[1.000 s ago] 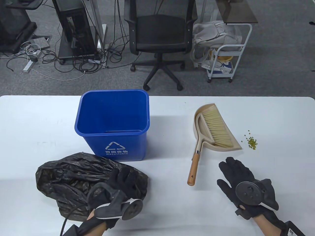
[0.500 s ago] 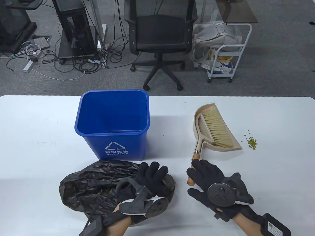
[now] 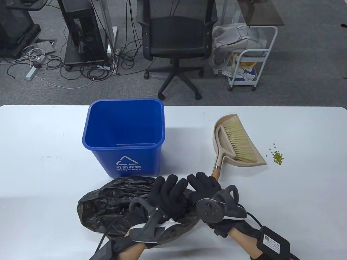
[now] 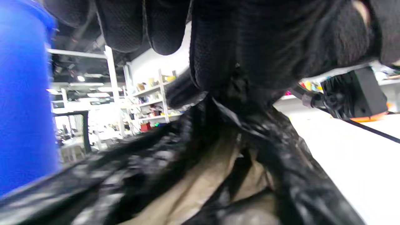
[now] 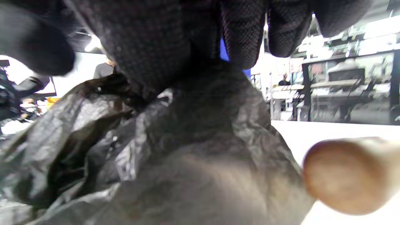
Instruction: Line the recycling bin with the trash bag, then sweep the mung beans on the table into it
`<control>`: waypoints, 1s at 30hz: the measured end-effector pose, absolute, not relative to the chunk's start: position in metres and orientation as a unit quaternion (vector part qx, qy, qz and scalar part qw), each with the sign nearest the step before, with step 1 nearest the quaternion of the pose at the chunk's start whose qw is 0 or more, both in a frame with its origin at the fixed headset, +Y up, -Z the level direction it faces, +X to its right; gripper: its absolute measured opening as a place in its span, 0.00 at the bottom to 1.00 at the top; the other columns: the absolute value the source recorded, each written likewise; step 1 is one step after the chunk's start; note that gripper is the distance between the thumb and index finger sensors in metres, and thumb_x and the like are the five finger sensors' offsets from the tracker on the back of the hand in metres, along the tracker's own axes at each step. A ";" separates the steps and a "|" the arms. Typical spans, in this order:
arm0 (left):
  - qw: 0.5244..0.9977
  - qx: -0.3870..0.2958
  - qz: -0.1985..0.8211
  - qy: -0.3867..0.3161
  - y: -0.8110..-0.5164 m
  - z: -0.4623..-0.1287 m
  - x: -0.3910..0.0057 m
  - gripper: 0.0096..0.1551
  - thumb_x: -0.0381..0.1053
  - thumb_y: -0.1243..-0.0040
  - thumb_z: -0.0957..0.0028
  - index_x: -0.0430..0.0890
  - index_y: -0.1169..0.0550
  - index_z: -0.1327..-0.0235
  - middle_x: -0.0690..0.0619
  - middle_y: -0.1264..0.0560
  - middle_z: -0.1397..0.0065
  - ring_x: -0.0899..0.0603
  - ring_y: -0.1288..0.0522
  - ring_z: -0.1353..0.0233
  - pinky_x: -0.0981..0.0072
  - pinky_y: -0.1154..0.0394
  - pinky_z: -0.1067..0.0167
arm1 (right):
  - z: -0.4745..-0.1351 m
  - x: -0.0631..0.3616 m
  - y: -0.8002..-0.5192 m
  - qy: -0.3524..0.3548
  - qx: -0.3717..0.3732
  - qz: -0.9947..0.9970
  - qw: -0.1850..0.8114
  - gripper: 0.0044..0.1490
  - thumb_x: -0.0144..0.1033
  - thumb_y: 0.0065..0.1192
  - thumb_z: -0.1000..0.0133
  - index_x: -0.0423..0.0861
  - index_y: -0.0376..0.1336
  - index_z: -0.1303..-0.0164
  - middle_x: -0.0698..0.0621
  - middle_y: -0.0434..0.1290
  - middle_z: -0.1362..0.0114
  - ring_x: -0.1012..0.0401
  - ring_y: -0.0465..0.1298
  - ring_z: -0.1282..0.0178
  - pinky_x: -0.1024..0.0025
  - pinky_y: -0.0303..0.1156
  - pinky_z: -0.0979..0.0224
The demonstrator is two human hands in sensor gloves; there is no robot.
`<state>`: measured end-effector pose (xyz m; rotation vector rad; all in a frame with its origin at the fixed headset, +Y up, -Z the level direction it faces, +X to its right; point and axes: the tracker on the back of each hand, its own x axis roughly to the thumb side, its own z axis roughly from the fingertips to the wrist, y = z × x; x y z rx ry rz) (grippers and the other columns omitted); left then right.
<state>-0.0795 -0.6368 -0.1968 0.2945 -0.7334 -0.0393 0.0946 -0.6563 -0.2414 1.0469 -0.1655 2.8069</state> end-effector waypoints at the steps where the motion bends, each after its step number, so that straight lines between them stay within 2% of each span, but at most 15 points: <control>1: 0.927 0.145 -0.013 -0.346 -0.636 -0.196 -0.088 0.35 0.59 0.26 0.60 0.42 0.12 0.43 0.35 0.33 0.17 0.20 0.35 0.20 0.19 0.41 0.28 | -0.241 0.097 -0.656 -0.059 0.347 0.934 0.068 0.24 0.36 0.75 0.51 0.33 0.79 0.54 0.26 0.66 0.22 0.27 0.63 0.24 0.27 0.59 0.31; 6: 0.972 0.105 0.001 -0.212 -0.647 -0.202 -0.167 0.41 0.61 0.27 0.57 0.39 0.15 0.36 0.32 0.35 0.16 0.17 0.36 0.21 0.18 0.41 0.29 | -0.243 0.117 -0.650 -0.084 0.332 0.936 0.080 0.24 0.35 0.76 0.52 0.33 0.80 0.54 0.26 0.67 0.22 0.27 0.64 0.24 0.27 0.59 0.31; 11: 0.998 0.006 -0.008 -0.061 -0.680 -0.206 -0.238 0.46 0.63 0.28 0.55 0.35 0.19 0.30 0.28 0.39 0.15 0.14 0.40 0.21 0.15 0.44 0.30 | -0.243 0.128 -0.641 -0.109 0.326 0.935 0.089 0.23 0.35 0.76 0.52 0.34 0.80 0.54 0.27 0.68 0.23 0.27 0.65 0.25 0.27 0.59 0.31; 17: 0.996 -0.063 0.048 0.041 -0.709 -0.223 -0.283 0.64 0.67 0.29 0.56 0.29 0.35 0.16 0.23 0.50 0.13 0.10 0.50 0.21 0.12 0.49 0.32 | -0.243 0.131 -0.633 -0.133 0.332 0.930 0.086 0.23 0.36 0.77 0.53 0.35 0.80 0.55 0.28 0.69 0.23 0.28 0.65 0.24 0.27 0.59 0.31; 20: 0.978 -0.154 0.120 0.076 -0.728 -0.238 -0.291 0.68 0.67 0.30 0.56 0.26 0.41 0.15 0.22 0.57 0.14 0.08 0.57 0.22 0.11 0.53 0.32 | -0.242 0.132 -0.633 -0.137 0.335 0.929 0.073 0.23 0.36 0.77 0.53 0.36 0.81 0.55 0.28 0.69 0.23 0.29 0.65 0.24 0.27 0.60 0.31; 22: 0.970 -0.185 0.133 0.087 -0.738 -0.246 -0.290 0.62 0.64 0.27 0.55 0.24 0.32 0.20 0.21 0.56 0.15 0.08 0.56 0.23 0.11 0.53 0.33 | -0.242 0.133 -0.633 -0.136 0.331 0.932 0.062 0.23 0.36 0.77 0.53 0.36 0.81 0.55 0.28 0.69 0.23 0.29 0.65 0.24 0.27 0.60 0.30; 23: 0.970 -0.192 0.118 0.089 -0.741 -0.250 -0.289 0.51 0.60 0.26 0.54 0.26 0.23 0.28 0.22 0.52 0.15 0.09 0.54 0.23 0.12 0.52 0.33 | -0.242 0.134 -0.634 -0.135 0.330 0.933 0.057 0.23 0.36 0.77 0.53 0.36 0.81 0.55 0.28 0.69 0.23 0.29 0.65 0.24 0.27 0.60 0.31; 25: 0.979 -0.169 0.090 0.074 -0.741 -0.254 -0.285 0.27 0.50 0.25 0.52 0.33 0.12 0.48 0.24 0.43 0.16 0.10 0.48 0.23 0.13 0.47 0.33 | -0.244 0.137 -0.635 -0.131 0.324 0.936 0.053 0.23 0.36 0.76 0.53 0.36 0.81 0.54 0.28 0.69 0.23 0.29 0.65 0.24 0.27 0.60 0.31; 26: 0.982 -0.154 0.087 0.073 -0.736 -0.254 -0.282 0.22 0.47 0.26 0.52 0.33 0.10 0.54 0.25 0.40 0.17 0.10 0.46 0.23 0.13 0.46 0.33 | -0.246 0.140 -0.634 -0.129 0.319 0.938 0.052 0.23 0.36 0.76 0.53 0.36 0.81 0.54 0.28 0.69 0.23 0.29 0.65 0.24 0.27 0.60 0.30; 29: 0.987 -0.113 0.105 0.046 -0.711 -0.250 -0.276 0.20 0.45 0.24 0.52 0.29 0.09 0.60 0.26 0.37 0.18 0.10 0.43 0.24 0.14 0.44 0.34 | -0.247 0.151 -0.623 -0.140 0.306 0.940 0.057 0.23 0.36 0.76 0.53 0.36 0.80 0.54 0.29 0.69 0.23 0.29 0.65 0.24 0.27 0.60 0.30; 30: 0.989 -0.080 0.116 0.033 -0.690 -0.244 -0.271 0.20 0.44 0.24 0.53 0.28 0.09 0.61 0.26 0.37 0.18 0.10 0.43 0.24 0.14 0.43 0.34 | -0.245 0.157 -0.611 -0.154 0.299 0.940 0.062 0.23 0.35 0.76 0.53 0.36 0.80 0.54 0.28 0.69 0.23 0.29 0.66 0.24 0.27 0.60 0.31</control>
